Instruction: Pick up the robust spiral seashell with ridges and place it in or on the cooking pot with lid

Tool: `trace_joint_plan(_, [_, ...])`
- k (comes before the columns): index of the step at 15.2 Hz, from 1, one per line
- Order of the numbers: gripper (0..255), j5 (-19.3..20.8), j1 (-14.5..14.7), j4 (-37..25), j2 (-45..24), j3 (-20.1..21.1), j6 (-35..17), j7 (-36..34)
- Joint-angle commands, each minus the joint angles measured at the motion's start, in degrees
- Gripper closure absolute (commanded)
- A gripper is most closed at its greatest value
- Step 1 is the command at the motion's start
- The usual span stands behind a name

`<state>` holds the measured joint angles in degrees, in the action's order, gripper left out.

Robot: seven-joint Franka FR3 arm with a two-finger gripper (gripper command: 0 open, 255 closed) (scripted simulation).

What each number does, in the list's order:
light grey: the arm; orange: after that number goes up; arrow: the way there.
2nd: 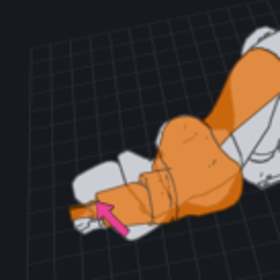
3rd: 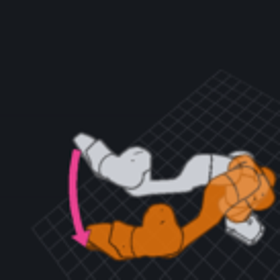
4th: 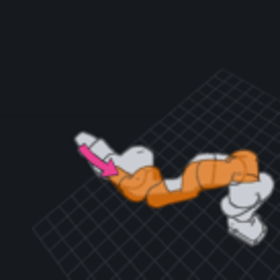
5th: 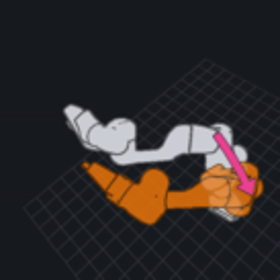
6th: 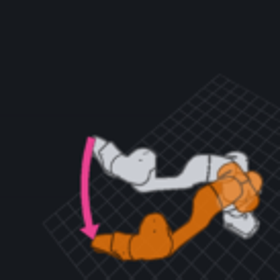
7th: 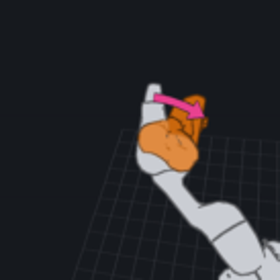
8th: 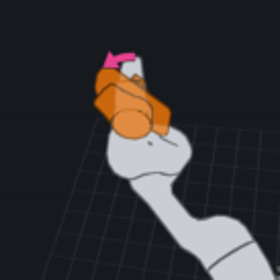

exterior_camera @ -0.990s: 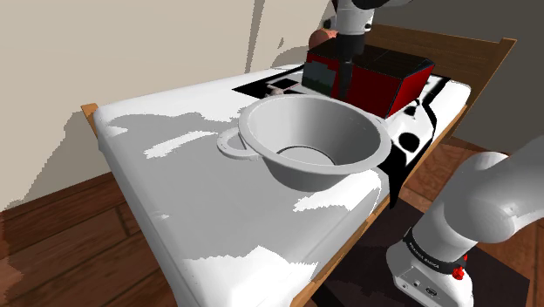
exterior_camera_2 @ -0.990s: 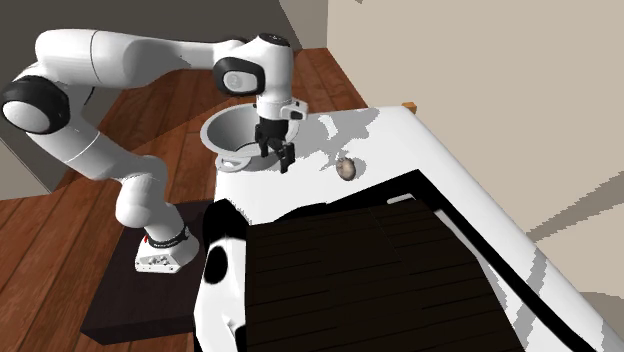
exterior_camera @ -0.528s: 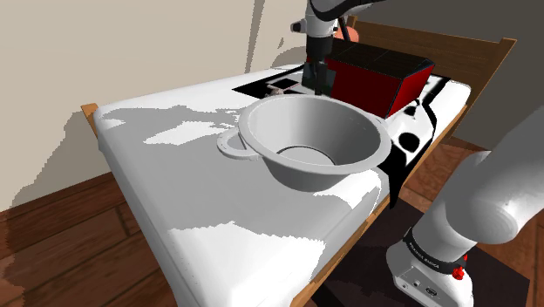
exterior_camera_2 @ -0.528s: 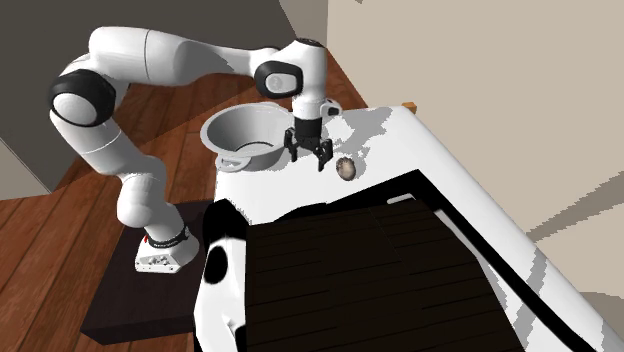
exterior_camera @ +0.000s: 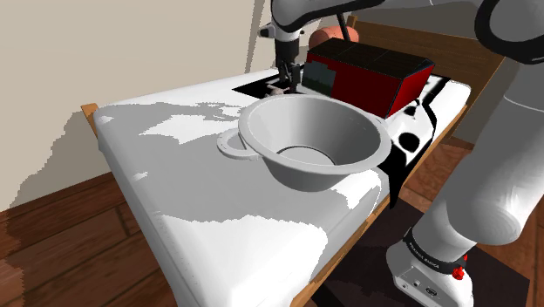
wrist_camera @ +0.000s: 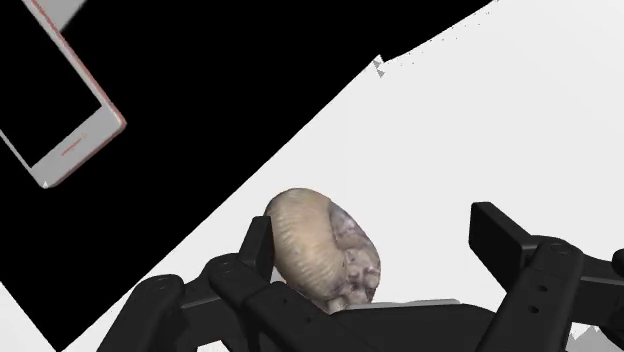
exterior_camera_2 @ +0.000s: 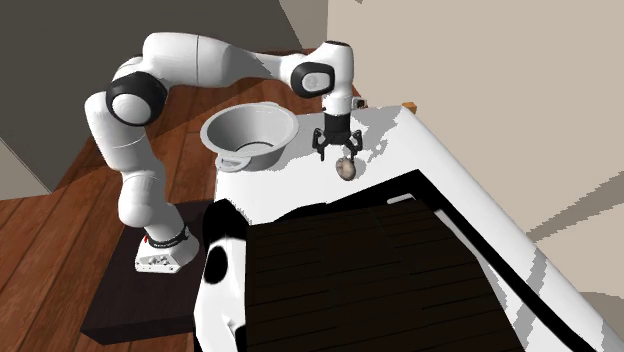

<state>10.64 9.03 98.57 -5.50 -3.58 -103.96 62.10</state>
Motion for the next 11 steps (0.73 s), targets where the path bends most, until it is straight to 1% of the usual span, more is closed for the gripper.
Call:
trace_joint_plan(1, [0,0.9,0.5,-3.4,-3.5,0.6,-0.9,3.5])
trace_joint_plan(3, [0,1.7,1.0,-6.9,-6.7,1.3,-1.3,6.3])
trace_joint_plan(11, [0,1.9,0.4,-2.3,-7.5,0.9,-6.8,6.0])
